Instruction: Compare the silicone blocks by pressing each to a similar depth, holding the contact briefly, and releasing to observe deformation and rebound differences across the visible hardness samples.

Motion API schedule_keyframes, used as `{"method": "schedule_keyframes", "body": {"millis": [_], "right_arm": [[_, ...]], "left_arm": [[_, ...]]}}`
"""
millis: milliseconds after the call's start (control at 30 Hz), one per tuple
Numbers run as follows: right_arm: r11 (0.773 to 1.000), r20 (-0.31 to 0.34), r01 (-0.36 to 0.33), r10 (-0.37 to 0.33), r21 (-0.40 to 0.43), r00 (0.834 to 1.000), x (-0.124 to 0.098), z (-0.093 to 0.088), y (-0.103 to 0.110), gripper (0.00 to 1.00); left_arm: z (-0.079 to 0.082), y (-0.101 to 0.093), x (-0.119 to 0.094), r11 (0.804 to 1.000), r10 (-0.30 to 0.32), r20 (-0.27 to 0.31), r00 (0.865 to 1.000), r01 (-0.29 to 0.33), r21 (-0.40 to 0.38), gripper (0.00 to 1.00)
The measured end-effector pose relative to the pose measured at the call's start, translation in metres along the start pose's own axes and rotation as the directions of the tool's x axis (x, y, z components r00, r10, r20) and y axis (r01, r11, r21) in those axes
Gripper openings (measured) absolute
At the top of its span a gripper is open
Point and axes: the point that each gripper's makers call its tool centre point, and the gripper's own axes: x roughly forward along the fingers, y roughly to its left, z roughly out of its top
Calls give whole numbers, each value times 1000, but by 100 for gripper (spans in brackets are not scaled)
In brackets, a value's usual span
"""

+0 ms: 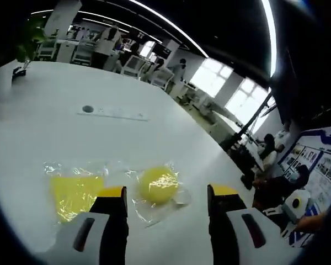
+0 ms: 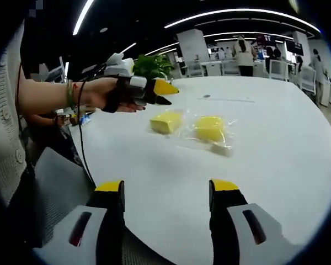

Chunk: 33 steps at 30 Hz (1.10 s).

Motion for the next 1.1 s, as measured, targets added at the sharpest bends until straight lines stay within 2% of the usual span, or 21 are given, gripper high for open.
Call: {"method": "schedule_keyframes", "body": {"millis": [200,300,400,467,567,600,667,700,733,767,800,1000,1067,1100], "right_arm": [[1000,8,10,-10,10,1000,-1,0,-1,57],[1000,5,13,-13,9,1000,-1,0,-2,57],[999,0,15,-15,29,1000,1,-4,-4,57],[999,1,16,-16,50,1000,0,-8,-4,56],[998,-1,26,-26,54,1000,-1,-12,-4,56],[998,2,30,-30,60,1000,-1,-13,-4,56],[997,-4,27,-27,72,1000,-1,-16,-4,56],[997,-13,24,-23,78,1000,-1,-18,-4,56],[997,-14,23,-22,78,1000,-1,-19,-4,56],[996,-14,24,-23,80,1000,-1,-20,-4,56],[996,-15,25,-24,81,1000,-1,-20,-4,56],[996,-8,27,-26,88,1000,0,-18,-7,56],[996,-8,26,-26,88,1000,0,-18,-7,55],[996,-8,27,-26,88,1000,0,-19,-8,55]], "left_arm": [[-6,7,16,999,19,-40,999,-21,-39,55],[0,13,29,986,26,-14,1000,-28,-166,54],[2,21,40,969,33,-10,999,-35,-243,56],[1,24,46,975,50,-22,998,-54,-214,56],[-2,28,52,968,77,-39,996,-84,-236,55],[-7,35,56,967,105,-68,992,-118,-227,56],[-10,41,61,968,132,-81,988,-146,-204,57],[-15,49,61,961,168,-121,978,-190,-202,56],[-17,52,63,954,177,-131,976,-202,-221,55],[-17,53,66,941,180,-135,974,-211,-266,55],[-16,54,68,942,175,-130,976,-204,-266,54],[-13,57,82,906,174,-126,977,-209,-367,52],[-15,59,86,904,178,-135,975,-216,-368,52],[-17,58,89,910,173,-149,974,-216,-354,50]]}}
